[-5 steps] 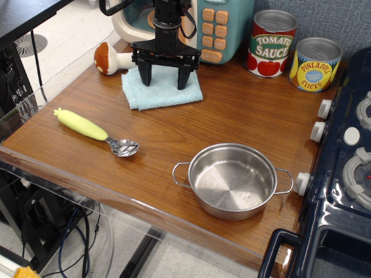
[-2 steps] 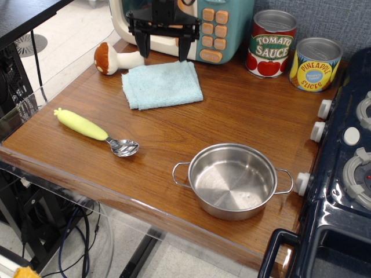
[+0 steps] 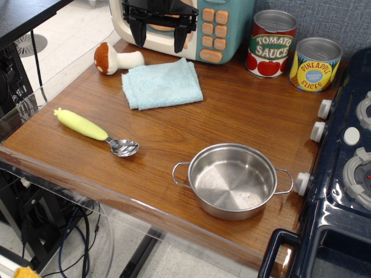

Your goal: Slide the blue rag in front of the microwave next to the mushroom.

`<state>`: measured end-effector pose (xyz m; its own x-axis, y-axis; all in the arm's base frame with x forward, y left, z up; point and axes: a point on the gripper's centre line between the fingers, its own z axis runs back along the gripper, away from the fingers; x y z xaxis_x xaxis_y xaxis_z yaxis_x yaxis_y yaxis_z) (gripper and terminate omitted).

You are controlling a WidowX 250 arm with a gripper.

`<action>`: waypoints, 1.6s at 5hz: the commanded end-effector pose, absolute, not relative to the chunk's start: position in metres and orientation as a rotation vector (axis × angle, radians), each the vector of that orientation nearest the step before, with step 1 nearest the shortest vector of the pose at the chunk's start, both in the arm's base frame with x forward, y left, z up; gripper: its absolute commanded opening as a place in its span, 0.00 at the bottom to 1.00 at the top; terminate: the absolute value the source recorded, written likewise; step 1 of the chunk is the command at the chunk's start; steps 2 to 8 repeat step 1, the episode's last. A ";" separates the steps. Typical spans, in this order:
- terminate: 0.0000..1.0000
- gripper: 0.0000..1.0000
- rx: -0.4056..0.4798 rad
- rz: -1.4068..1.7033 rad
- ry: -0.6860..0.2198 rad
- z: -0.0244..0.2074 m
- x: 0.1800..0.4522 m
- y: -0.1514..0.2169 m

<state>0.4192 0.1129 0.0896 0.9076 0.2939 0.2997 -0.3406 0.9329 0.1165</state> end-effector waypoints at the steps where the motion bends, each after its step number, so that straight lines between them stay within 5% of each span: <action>1: 1.00 1.00 0.176 0.340 -0.356 0.121 0.412 0.114; 8: 1.00 1.00 0.176 0.340 -0.356 0.121 0.412 0.114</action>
